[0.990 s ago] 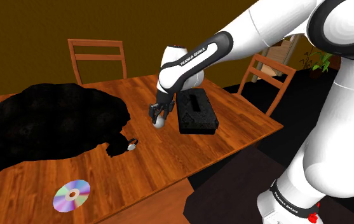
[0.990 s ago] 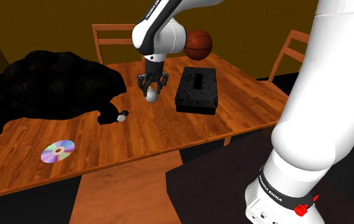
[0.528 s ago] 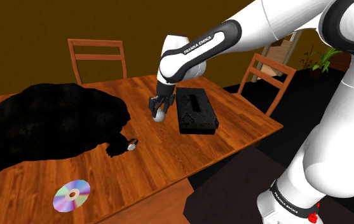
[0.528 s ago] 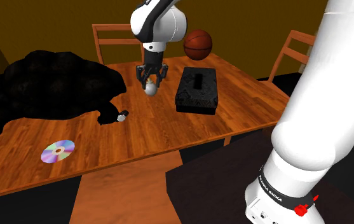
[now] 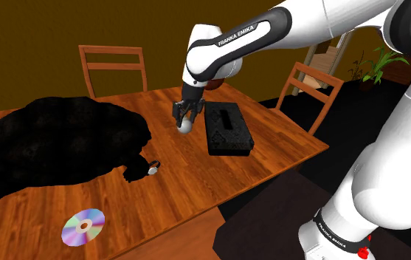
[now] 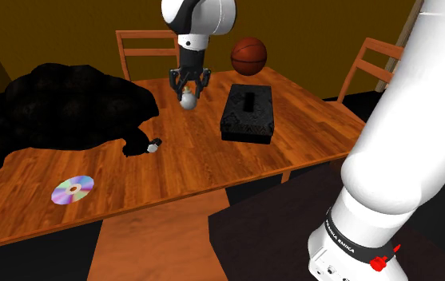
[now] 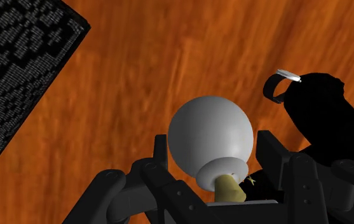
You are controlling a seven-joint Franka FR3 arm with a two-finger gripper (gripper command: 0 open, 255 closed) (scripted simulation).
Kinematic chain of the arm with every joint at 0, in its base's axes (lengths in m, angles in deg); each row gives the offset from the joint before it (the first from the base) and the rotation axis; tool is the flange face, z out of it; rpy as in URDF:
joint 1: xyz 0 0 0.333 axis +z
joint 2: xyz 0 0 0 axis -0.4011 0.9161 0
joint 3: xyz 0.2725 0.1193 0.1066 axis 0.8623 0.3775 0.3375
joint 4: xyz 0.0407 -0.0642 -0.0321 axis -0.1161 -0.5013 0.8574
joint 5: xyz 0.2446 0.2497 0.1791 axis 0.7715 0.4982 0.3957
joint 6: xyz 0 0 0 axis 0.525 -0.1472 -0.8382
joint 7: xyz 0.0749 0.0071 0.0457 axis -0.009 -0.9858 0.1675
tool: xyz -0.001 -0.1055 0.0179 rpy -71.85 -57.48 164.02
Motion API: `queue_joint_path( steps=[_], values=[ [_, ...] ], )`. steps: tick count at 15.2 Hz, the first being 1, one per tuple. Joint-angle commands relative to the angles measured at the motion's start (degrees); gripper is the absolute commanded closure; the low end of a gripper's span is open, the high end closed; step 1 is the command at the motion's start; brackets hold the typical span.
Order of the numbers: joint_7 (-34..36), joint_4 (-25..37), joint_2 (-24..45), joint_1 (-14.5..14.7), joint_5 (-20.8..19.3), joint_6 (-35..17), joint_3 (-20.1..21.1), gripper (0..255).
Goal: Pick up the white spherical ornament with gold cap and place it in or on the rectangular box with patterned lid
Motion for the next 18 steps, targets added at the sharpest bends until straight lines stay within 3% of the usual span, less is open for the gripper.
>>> queue_joint_path(
  steps=[1, 6, 18],
  values=[
    [0.1, 0.8, -0.7, 0.0, -0.1, 1.4, 0.0, 255],
    [0.6, 2.5, -2.0, -0.1, -0.3, 4.5, -0.1, 255],
    [-16.5, 3.3, -1.7, -8.6, 1.5, 7.5, -8.0, 255]
  ],
)
